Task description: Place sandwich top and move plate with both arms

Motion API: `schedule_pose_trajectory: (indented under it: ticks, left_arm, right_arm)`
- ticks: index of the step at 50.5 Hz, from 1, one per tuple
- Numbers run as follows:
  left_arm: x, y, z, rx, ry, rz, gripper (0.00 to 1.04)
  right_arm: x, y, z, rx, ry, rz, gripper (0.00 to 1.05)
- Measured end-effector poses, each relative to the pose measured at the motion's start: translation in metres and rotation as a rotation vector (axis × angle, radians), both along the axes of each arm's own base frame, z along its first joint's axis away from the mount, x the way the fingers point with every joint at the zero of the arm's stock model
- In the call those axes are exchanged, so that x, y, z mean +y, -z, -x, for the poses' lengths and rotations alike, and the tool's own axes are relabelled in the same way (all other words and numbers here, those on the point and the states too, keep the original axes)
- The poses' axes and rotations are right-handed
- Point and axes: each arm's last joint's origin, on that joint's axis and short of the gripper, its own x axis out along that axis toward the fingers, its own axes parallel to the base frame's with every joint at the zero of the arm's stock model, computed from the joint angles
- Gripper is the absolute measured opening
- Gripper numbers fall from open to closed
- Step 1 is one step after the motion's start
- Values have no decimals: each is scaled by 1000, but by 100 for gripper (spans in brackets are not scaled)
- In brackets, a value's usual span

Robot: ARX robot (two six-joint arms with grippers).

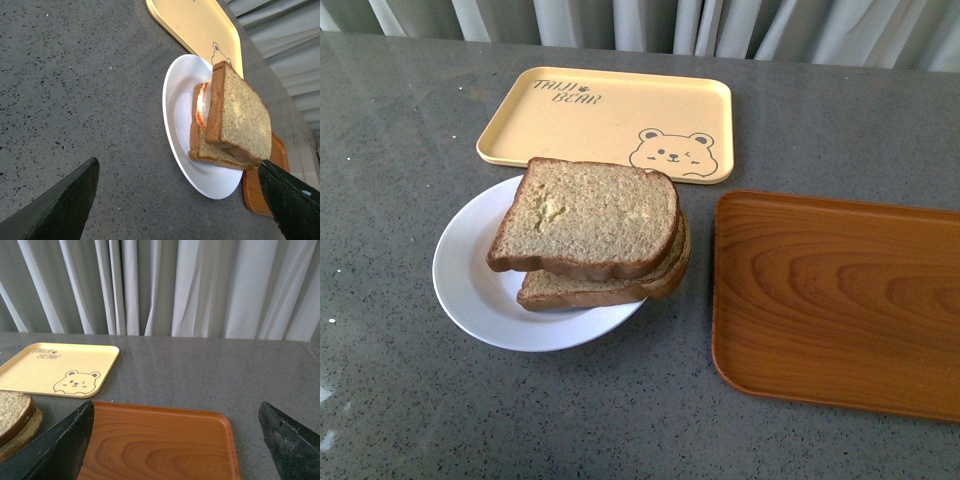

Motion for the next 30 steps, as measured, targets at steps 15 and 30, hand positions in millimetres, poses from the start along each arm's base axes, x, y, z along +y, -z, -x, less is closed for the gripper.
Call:
schedule_pose_trajectory:
  ticks: [15,30]
  left_arm:
    - [-4,15,-20,21,5,33,96]
    - [-12,27,-40,51,25,73,96]
  right_arm:
    - [0,0,0,0,0,0,96]
    - [0,0,0,0,0,0,96]
